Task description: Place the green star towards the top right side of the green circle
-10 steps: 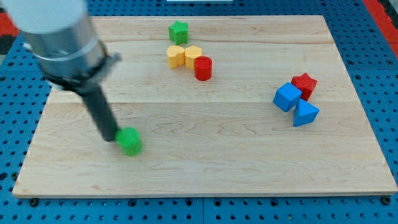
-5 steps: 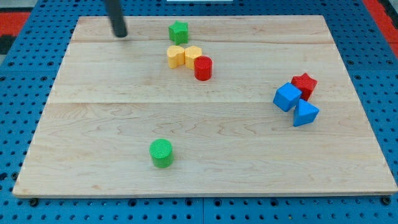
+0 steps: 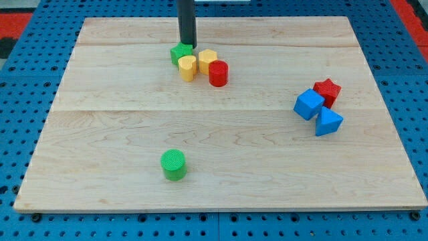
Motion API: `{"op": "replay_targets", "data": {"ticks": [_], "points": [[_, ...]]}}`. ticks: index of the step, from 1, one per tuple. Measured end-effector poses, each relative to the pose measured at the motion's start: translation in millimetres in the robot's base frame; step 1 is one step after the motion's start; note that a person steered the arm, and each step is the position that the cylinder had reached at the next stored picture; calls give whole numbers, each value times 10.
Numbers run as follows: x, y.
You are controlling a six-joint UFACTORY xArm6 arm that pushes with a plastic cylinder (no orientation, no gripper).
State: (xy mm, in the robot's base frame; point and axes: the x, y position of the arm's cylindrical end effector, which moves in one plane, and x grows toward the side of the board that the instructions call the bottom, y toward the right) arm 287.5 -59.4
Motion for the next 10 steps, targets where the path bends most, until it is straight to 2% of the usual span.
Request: {"op": "replay_targets", "data": {"ticks": [2,3,4,5,7,8,10], "points": [[842,-657],[1184,-458],[736,-913],[726,-270],[1736,-140],[1918,-198],[1959,91]]}}
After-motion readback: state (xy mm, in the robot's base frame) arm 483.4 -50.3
